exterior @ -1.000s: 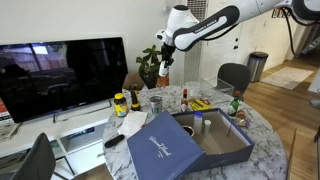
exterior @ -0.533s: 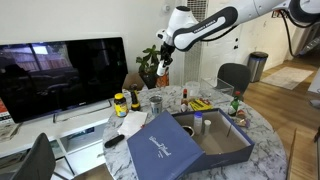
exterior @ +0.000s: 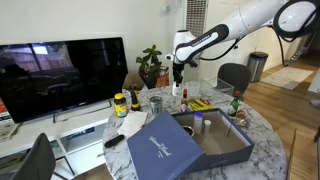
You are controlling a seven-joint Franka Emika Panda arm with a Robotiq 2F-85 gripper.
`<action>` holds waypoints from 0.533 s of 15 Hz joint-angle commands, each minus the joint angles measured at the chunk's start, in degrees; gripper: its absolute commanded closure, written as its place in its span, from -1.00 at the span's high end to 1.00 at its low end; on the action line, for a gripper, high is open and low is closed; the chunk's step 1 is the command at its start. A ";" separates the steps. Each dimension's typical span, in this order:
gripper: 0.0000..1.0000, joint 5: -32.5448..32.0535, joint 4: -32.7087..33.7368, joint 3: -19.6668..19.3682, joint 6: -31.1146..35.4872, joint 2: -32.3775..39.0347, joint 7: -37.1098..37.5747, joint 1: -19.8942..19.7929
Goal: Remove the white medicine bottle from the box and put it on the table
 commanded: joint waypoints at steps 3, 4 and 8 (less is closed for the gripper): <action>-0.45 4.70 9.68 0.76 0.87 8.71 1.81 0.12; -0.45 3.42 11.58 -0.48 -0.23 9.93 3.41 1.55; -0.45 -0.01 18.53 -3.74 -3.30 14.34 9.57 5.84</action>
